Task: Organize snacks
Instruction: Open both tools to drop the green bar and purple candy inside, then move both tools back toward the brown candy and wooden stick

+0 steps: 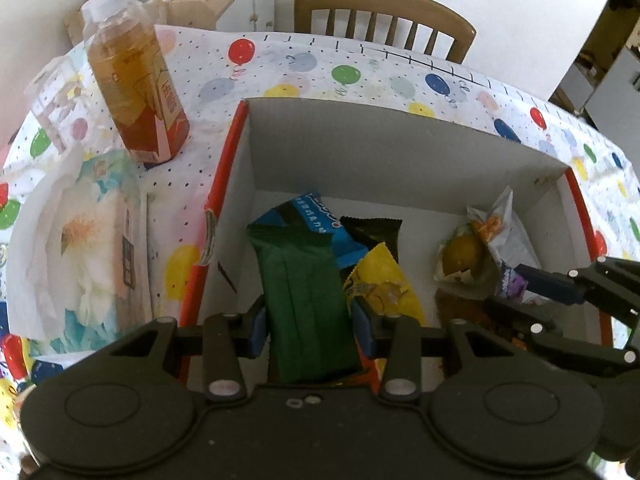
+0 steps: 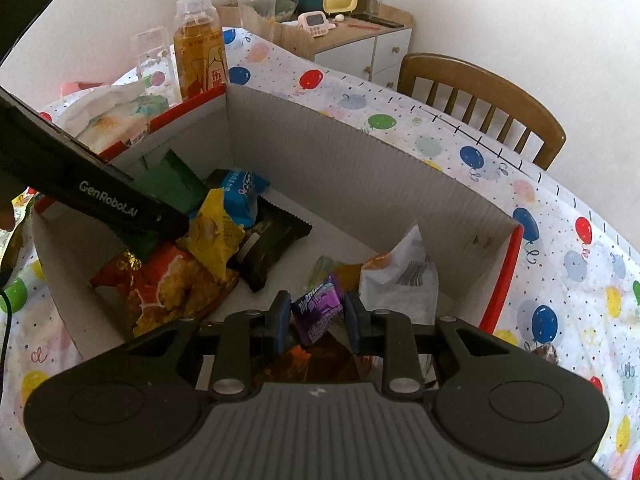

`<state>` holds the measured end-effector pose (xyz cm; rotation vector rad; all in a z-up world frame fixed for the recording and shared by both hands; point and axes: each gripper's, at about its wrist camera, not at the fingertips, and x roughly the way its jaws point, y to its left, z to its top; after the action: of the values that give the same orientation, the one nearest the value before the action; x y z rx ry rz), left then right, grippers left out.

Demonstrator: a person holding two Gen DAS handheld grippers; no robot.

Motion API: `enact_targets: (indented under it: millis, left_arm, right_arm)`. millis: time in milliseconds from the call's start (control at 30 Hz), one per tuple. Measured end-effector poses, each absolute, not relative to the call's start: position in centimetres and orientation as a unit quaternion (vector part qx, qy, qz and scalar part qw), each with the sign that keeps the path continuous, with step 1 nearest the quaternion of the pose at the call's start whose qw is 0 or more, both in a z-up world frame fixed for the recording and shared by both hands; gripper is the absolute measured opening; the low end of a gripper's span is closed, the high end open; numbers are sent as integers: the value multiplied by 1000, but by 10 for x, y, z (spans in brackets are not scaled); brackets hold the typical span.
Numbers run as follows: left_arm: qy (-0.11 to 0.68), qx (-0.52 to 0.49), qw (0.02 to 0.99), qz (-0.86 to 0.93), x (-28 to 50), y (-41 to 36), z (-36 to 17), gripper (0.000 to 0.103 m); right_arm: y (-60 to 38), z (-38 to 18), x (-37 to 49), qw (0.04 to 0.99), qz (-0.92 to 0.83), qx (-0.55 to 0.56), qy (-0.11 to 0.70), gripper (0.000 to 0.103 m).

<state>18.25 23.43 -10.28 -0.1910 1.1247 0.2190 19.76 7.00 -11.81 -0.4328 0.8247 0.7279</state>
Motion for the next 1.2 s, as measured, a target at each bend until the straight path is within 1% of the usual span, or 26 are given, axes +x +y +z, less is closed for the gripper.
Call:
enact_targets:
  millis: [200,267,300,333,400,533,633,667,700,733,900,967,1033,1200]
  left_arm:
    - [531,-89,836,106,182,232,-103,42]
    - [531,-90,836,106,182,232,-103,43]
    - [532,-92,835,107,181,232,-103,45]
    - [531,-94,835,108,180,232,-102,49]
    - [528,-96,836,110,178,232,-102,54]
    - [522,-87,841,113,173,228,-97,63]
    - [515,-80,846,113,170,224,-92,64]
    - [514,-80,847,113,169,223,-90,65]
    - [512,-80,848,113,168,222,-88,68]
    - [509,-80,849,113,167,221,-87,71]
    - [499,-75,857,108,161,212,-77,75]
    - [493,-72,861,104,158,207,-73,77]
    - [488,-66,865,100,156,201,-68,80]
    - [473,-63,874,90,152,188,-57,84]
  right_arm:
    - [66,-117,194,828,348,-197,393,30]
    - [64,-116,192,830,347,-194,391,38]
    - [62,-114,191,831,348,-189,390,49]
    - [61,-113,190,833,349,-184,387,55]
    - [58,-110,188,836,351,-178,383,57]
    - [52,-104,185,838,351,-170,381,57]
    - [47,-97,183,841,351,-162,377,58]
    - [45,-95,182,842,352,-160,376,59]
    - [43,-92,180,844,352,-156,372,64]
    - [40,-90,179,846,353,-153,369,66]
    - [28,-76,173,851,357,-135,361,66]
    - [22,-71,172,854,356,-125,358,69]
    - [14,-64,170,859,354,-112,352,75]
    - [-9,-51,167,868,350,-84,341,77]
